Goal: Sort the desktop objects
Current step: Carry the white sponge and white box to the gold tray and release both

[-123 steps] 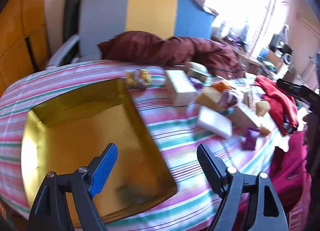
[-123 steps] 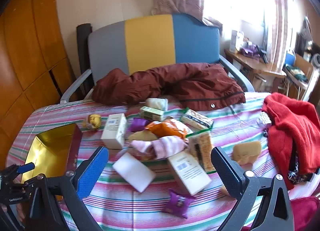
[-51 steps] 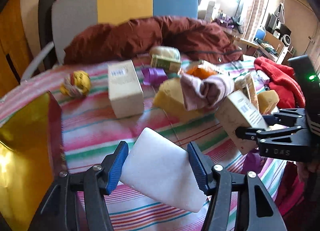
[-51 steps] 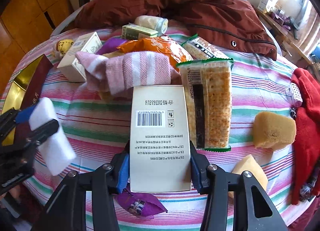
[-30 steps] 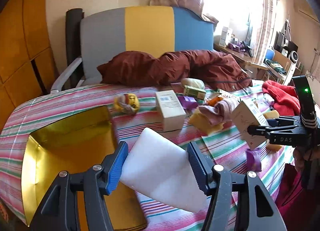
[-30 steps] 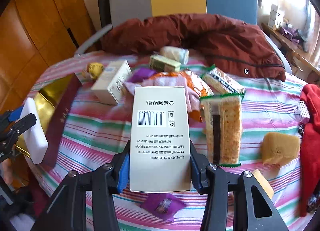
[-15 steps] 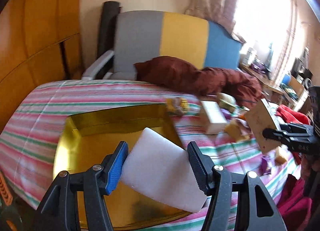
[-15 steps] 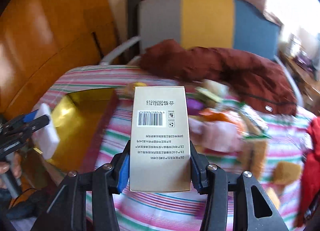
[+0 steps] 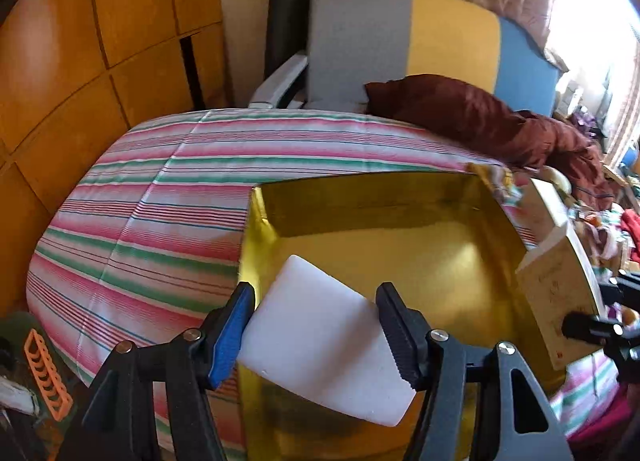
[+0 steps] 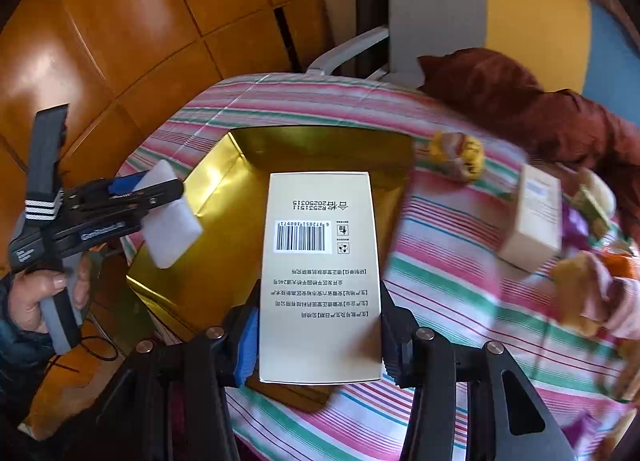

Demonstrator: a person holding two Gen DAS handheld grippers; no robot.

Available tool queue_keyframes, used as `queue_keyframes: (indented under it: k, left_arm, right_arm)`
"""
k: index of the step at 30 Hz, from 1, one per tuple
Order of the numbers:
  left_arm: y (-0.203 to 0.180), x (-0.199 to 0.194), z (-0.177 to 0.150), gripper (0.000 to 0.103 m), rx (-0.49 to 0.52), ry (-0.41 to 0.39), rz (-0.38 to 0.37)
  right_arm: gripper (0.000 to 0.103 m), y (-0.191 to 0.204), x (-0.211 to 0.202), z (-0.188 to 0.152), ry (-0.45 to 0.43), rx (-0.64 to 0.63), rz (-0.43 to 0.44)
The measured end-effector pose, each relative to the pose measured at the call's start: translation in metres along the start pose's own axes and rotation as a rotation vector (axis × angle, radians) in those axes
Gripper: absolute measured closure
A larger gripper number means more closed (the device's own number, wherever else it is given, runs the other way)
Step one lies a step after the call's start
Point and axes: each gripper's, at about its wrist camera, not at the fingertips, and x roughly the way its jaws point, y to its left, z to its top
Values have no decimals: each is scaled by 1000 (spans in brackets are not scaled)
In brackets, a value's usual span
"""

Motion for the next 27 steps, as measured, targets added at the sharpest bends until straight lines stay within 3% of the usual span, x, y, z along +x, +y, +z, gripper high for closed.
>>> queue_keyframes:
  k: [7, 13, 16, 27]
  left_arm:
    - [13, 21, 28, 34, -20, -42, 39]
    - [18, 39, 37, 25, -39, -15, 52]
    - [14, 34, 34, 20, -47, -23, 34]
    - [-32, 2, 19, 19, -26, -61, -89]
  right_arm:
    - [51, 22, 28, 25, -33, 47, -10]
    - [35, 31, 43, 34, -43, 49, -26]
    - [33, 31, 42, 31, -44, 48, -27]
    - [26, -11, 8, 9, -108, 179, -80]
